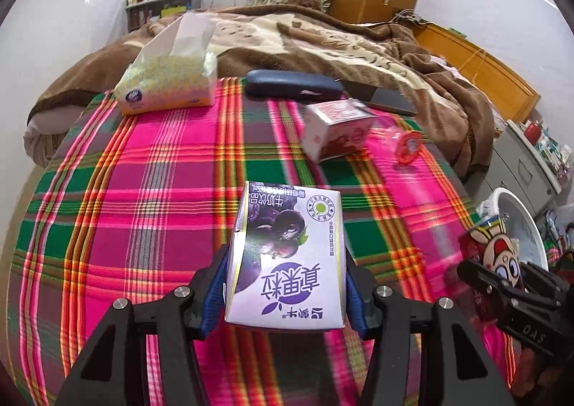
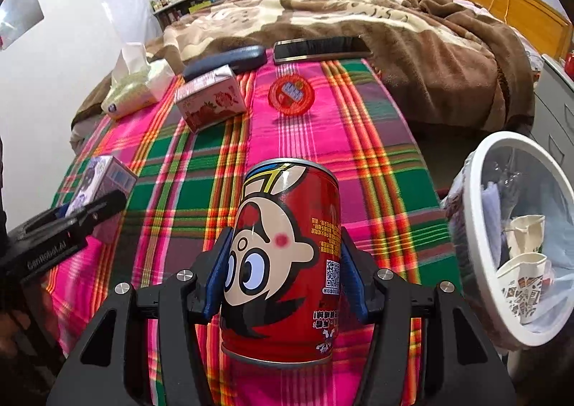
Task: Collect trash
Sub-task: 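Lift the red can and purple carton off the bed toward the bin, then carry the can and carton over the bin and open both tools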
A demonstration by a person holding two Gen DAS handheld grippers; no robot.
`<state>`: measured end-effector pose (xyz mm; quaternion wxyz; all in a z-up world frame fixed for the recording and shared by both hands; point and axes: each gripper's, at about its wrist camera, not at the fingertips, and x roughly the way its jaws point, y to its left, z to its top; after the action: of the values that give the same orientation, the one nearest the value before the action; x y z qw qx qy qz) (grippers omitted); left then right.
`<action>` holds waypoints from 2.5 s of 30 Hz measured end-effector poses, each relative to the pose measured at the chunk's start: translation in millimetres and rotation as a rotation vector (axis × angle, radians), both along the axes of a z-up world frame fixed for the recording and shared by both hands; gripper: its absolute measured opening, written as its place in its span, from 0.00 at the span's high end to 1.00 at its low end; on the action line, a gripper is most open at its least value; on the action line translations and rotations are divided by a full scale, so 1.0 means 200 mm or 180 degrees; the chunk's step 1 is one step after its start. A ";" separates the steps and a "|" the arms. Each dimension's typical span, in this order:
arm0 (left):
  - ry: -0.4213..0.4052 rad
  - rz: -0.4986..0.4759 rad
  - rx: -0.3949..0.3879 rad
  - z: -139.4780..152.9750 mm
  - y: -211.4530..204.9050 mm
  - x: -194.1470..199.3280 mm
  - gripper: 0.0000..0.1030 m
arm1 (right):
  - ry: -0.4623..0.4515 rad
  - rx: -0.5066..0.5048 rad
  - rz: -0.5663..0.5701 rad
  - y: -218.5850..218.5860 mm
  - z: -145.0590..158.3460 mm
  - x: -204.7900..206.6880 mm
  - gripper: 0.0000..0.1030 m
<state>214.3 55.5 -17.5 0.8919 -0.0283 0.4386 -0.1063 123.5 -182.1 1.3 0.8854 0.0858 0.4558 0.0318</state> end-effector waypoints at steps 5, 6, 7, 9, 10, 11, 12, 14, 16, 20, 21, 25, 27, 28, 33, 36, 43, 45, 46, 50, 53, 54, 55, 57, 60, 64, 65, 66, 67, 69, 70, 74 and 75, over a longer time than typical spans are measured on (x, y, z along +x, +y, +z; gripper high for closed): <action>-0.0103 -0.0107 -0.0051 0.08 -0.09 -0.10 0.46 | -0.0118 0.0021 -0.0045 -0.07 0.05 -0.05 0.46; -0.0123 -0.0131 -0.0055 0.10 -0.11 -0.12 0.46 | -0.0138 0.0023 -0.0064 -0.09 0.06 -0.06 0.46; -0.0138 -0.0139 -0.0057 0.11 -0.13 -0.14 0.46 | -0.0156 0.0025 -0.0077 -0.10 0.07 -0.07 0.46; -0.0192 -0.0191 -0.0059 0.14 -0.17 -0.17 0.46 | -0.0199 0.0029 -0.0120 -0.14 0.08 -0.09 0.46; -0.0210 -0.0209 -0.0055 0.15 -0.20 -0.19 0.46 | -0.0226 0.0037 -0.0146 -0.17 0.09 -0.10 0.46; -0.0220 -0.0227 -0.0050 0.16 -0.22 -0.21 0.46 | -0.0242 0.0041 -0.0164 -0.19 0.10 -0.11 0.46; -0.0232 -0.0250 -0.0050 0.17 -0.24 -0.22 0.46 | -0.0261 0.0042 -0.0188 -0.21 0.11 -0.12 0.46; -0.0254 -0.0305 -0.0053 0.19 -0.30 -0.25 0.46 | -0.0296 0.0044 -0.0233 -0.25 0.12 -0.14 0.46; -0.0296 -0.0391 -0.0041 0.21 -0.37 -0.28 0.46 | -0.0317 0.0038 -0.0287 -0.30 0.13 -0.16 0.46; -0.0327 -0.0513 -0.0041 0.23 -0.49 -0.31 0.46 | -0.0350 0.0041 -0.0389 -0.38 0.14 -0.18 0.46; -0.0327 -0.0529 -0.0042 0.23 -0.51 -0.32 0.46 | -0.0360 0.0043 -0.0424 -0.41 0.14 -0.19 0.46; -0.0343 -0.0678 -0.0059 0.25 -0.64 -0.35 0.46 | -0.0393 0.0037 -0.0543 -0.51 0.15 -0.22 0.46; -0.0346 -0.0735 -0.0051 0.25 -0.70 -0.36 0.46 | -0.0407 0.0020 -0.0588 -0.56 0.15 -0.24 0.46; -0.0352 -0.0778 -0.0048 0.25 -0.74 -0.36 0.46 | -0.0414 0.0016 -0.0614 -0.58 0.16 -0.25 0.46; -0.0355 -0.0966 -0.0038 0.25 -0.92 -0.39 0.46 | -0.0433 -0.0015 -0.0733 -0.71 0.16 -0.29 0.46; -0.0362 -0.1076 -0.0032 0.25 -1.02 -0.41 0.46 | -0.0439 -0.0045 -0.0809 -0.79 0.16 -0.32 0.46; -0.0329 -0.1294 -0.0069 0.25 -1.23 -0.42 0.46 | -0.0387 -0.0118 -0.0942 -0.95 0.15 -0.34 0.46; -0.0286 -0.1366 -0.0093 0.25 -1.30 -0.41 0.46 | -0.0347 -0.0117 -0.0970 -1.00 0.13 -0.34 0.46; -0.0270 -0.1387 -0.0090 0.24 -1.33 -0.40 0.46 | -0.0342 -0.0111 -0.0977 -1.02 0.12 -0.34 0.46; -0.0217 -0.1505 -0.0073 0.19 -1.46 -0.40 0.46 | -0.0237 -0.0122 -0.0990 -1.08 0.08 -0.33 0.46; -0.0216 -0.1546 -0.0017 0.16 -1.53 -0.39 0.46 | -0.0171 -0.0148 -0.1007 -1.12 0.05 -0.33 0.46; -0.0221 -0.1557 -0.0006 0.15 -1.55 -0.40 0.46 | -0.0147 -0.0136 -0.1011 -1.13 0.04 -0.33 0.46; -0.0196 -0.1568 -0.0003 0.14 -1.57 -0.39 0.46 | -0.0123 -0.0122 -0.1013 -1.14 0.03 -0.32 0.46; -0.0116 -0.1612 -0.0030 0.11 -1.61 -0.38 0.46 | -0.0095 -0.0112 -0.1006 -1.17 0.01 -0.32 0.45; -0.0120 -0.1619 0.0027 0.08 -1.65 -0.38 0.46 | -0.0046 -0.0129 -0.0980 -1.18 -0.01 -0.31 0.46; -0.0075 -0.1635 0.0036 0.06 -1.70 -0.36 0.46 | 0.0004 -0.0124 -0.0927 -1.20 -0.03 -0.28 0.45; -0.0077 -0.1626 0.0043 0.05 -1.71 -0.36 0.46 | 0.0006 -0.0130 -0.0914 -1.20 -0.04 -0.28 0.45; -0.0074 -0.1624 0.0056 0.05 -1.72 -0.35 0.46 | 0.0008 -0.0133 -0.0902 -1.20 -0.04 -0.28 0.45; -0.0050 -0.1629 0.0053 0.04 -1.72 -0.35 0.46 | 0.0015 -0.0140 -0.0899 -1.20 -0.05 -0.28 0.45; -0.0024 -0.1653 0.0027 0.03 -1.73 -0.34 0.46 | 0.0000 -0.0149 -0.0903 -1.21 -0.05 -0.28 0.45; -0.0023 -0.1653 0.0016 0.02 -1.73 -0.34 0.46 | -0.0010 -0.0150 -0.0911 -1.21 -0.05 -0.29 0.43; 0.0001 -0.1619 -0.0008 0.01 -1.73 -0.34 0.35 | -0.0053 -0.0160 -0.0934 -1.22 -0.04 -0.30 0.33; 0.0010 -0.1615 -0.0028 0.01 -1.72 -0.34 0.35 | -0.0052 -0.0161 -0.0940 -1.22 -0.04 -0.31 0.33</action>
<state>147.1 -288.8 -15.2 0.8359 0.0786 0.4325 -0.3286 62.0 -426.1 -7.0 0.8859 0.1293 0.4318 -0.1096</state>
